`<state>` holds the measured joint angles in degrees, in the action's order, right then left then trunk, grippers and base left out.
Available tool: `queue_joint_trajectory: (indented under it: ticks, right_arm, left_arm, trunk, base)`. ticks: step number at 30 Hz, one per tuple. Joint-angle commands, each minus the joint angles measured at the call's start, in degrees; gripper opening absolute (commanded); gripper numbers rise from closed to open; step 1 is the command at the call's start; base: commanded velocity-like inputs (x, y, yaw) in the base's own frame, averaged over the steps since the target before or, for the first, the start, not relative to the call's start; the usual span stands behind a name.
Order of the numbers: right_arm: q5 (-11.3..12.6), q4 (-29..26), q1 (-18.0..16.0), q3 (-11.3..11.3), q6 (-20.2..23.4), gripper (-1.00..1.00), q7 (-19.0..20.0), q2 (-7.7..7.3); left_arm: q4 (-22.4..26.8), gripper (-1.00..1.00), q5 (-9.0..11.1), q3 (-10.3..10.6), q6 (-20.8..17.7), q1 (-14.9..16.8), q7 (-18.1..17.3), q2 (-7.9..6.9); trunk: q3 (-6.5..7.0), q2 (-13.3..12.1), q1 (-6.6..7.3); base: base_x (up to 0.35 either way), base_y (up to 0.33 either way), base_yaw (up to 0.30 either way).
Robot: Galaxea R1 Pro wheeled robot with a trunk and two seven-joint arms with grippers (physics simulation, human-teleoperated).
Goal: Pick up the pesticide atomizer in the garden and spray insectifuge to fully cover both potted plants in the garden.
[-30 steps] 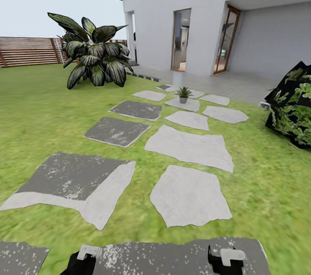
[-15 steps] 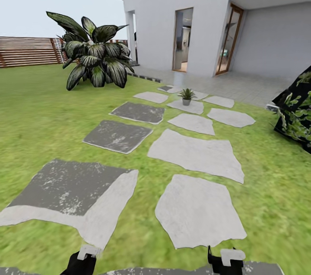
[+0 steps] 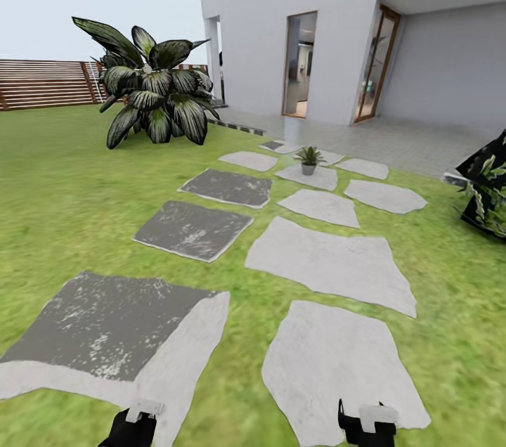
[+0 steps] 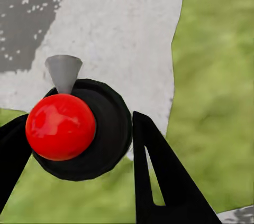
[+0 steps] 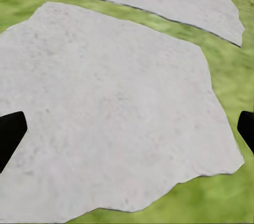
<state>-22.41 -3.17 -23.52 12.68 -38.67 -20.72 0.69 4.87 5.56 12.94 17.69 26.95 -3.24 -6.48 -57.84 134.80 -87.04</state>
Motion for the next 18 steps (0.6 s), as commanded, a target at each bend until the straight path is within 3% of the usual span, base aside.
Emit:
queue_joint_trajectory:
  ticks: [1, 9, 18]
  right_arm:
    - [-0.6, 0.0, 0.0, 0.3, -0.1, 1.00, -0.4, 0.02]
    - [-0.6, 0.0, 0.0, 0.3, -0.1, 1.00, -0.4, 0.02]
    - [-0.6, 0.0, 0.0, 0.3, -0.1, 1.00, -0.4, 0.02]
  left_arm:
    - [0.0, -1.00, 0.6, 0.3, 0.2, 0.0, -0.3, -0.02]
    - [0.0, -1.00, 0.6, 0.3, 0.2, 0.0, -0.3, -0.04]
    - [0.0, -1.00, 0.6, 0.3, 0.2, 0.0, -0.3, -0.11]
  trunk:
    - [-0.05, 0.0, -0.02]
    - [-0.05, 0.0, -0.02]
    - [-0.05, 0.0, -0.02]
  base:
    - [0.308, 0.113, 0.000]
    - [0.310, 0.107, -0.015]
    - [0.335, 0.012, -0.239]
